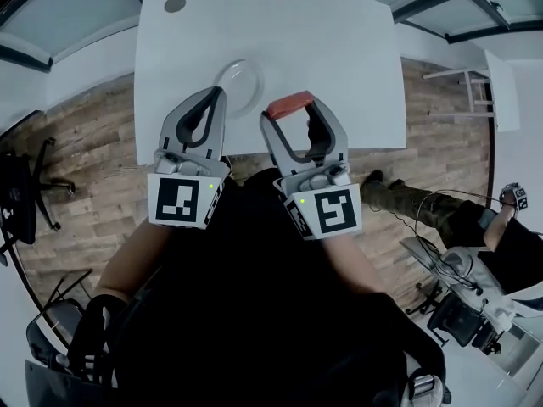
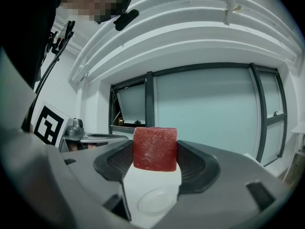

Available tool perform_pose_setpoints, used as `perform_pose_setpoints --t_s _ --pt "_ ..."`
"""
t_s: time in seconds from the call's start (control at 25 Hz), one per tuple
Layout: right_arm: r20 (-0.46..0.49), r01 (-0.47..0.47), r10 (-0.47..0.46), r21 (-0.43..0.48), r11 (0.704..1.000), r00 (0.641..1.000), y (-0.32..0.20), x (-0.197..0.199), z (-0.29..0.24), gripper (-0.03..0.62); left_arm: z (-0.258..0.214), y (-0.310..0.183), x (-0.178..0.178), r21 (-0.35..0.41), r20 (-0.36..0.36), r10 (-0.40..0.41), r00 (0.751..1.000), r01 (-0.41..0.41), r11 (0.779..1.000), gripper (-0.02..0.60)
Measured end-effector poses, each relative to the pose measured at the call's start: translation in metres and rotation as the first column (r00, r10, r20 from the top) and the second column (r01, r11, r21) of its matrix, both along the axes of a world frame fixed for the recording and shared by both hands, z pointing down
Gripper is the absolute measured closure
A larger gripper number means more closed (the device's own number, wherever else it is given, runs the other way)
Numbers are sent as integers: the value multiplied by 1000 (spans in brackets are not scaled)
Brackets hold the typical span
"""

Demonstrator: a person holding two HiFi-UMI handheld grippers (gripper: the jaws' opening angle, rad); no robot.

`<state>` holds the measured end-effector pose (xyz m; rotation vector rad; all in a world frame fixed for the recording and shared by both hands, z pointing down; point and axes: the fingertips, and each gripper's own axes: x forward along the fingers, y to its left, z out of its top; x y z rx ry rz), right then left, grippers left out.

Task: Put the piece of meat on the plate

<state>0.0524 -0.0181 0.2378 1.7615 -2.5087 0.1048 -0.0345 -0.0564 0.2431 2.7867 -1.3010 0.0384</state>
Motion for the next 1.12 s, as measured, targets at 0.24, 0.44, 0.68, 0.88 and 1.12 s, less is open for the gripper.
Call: perform_pose_setpoints --t_s 0.24,0.44,0.68,0.88,1.12 --pt "-6 21 -21 -36 999 1000 -17 -5 9 312 11 -12 -7 -58 10 -20 1000 21 998 577" --pt "-12 38 -39 -80 996 999 -21 1 29 312 21 -12 -5 -87 28 -29 999 32 996 577" --pt "-5 54 -55 -146 988 998 -31 2 56 312 44 -19 -4 -133 65 -31 997 39 990 577" --pt "6 82 -83 -205 975 997 -38 -3 77 312 63 -26 0 -163 101 -19 995 36 986 577" --pt "-12 123 -130 -262 957 991 -42 -18 110 312 96 -24 -3 -213 132 -18 991 46 976 577"
